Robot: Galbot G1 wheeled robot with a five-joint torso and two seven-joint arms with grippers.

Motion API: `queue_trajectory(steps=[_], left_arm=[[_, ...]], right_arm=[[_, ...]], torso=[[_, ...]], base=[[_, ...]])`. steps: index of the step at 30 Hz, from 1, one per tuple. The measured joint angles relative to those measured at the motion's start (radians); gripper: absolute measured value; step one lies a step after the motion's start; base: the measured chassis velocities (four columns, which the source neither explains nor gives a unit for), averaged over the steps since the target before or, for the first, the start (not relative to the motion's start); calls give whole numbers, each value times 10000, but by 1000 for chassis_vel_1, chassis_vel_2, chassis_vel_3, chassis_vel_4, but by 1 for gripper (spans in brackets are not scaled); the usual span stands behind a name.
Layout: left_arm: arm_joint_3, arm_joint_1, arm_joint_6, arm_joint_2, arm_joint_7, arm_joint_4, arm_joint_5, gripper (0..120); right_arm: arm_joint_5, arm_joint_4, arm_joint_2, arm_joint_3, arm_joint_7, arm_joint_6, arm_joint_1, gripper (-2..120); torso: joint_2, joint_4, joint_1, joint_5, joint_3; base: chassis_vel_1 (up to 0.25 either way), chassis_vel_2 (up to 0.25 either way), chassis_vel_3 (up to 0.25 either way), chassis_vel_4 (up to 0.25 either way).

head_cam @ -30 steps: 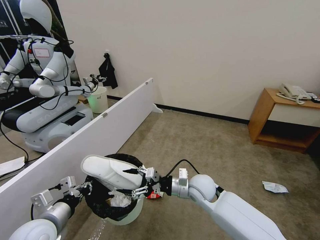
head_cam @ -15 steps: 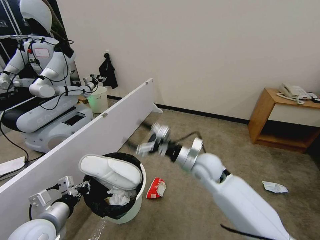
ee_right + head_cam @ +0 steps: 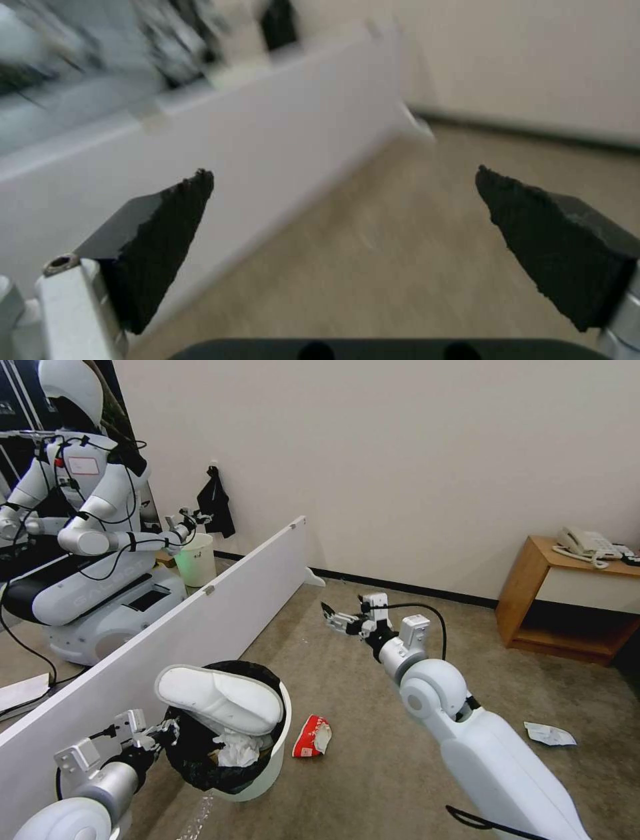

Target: Pick up the trash bin, then pick up the garbage from the floor and place it into the trash bin.

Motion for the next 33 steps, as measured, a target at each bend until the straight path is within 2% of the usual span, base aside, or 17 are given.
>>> queue_trajectory(steps=[1, 2, 5, 14, 33], left_arm=[[0, 33, -24, -19, -1, -50, 4, 4], [-2, 51, -31, -29, -1, -77, 3, 4], [-40, 96, -45, -32, 1, -122, -2, 4], [-47, 133, -307, -80, 98, -141, 24, 4], [-62, 124, -222, -63, 134, -199, 14, 4]], right_arm=[[566, 27, 54, -132, 884, -689, -102, 100], [860, 57, 83, -189, 1292, -989, -168, 100], [1142, 86, 125, -357, 1813, -1435, -366, 100], [542, -94, 56, -537, 1437, -1338, -673, 100], [122, -280, 81, -500, 1211, -1095, -886, 100]], torso=[[0, -2, 0, 2, 0], [0, -2, 0, 3, 0], [0, -2, 0, 1, 0], [0, -3, 0, 2, 0], [0, 2, 0, 2, 0]], base=[[0, 0, 0, 0], [0, 0, 0, 0], [0, 0, 0, 0], [0, 0, 0, 0], [13, 14, 16, 11]])
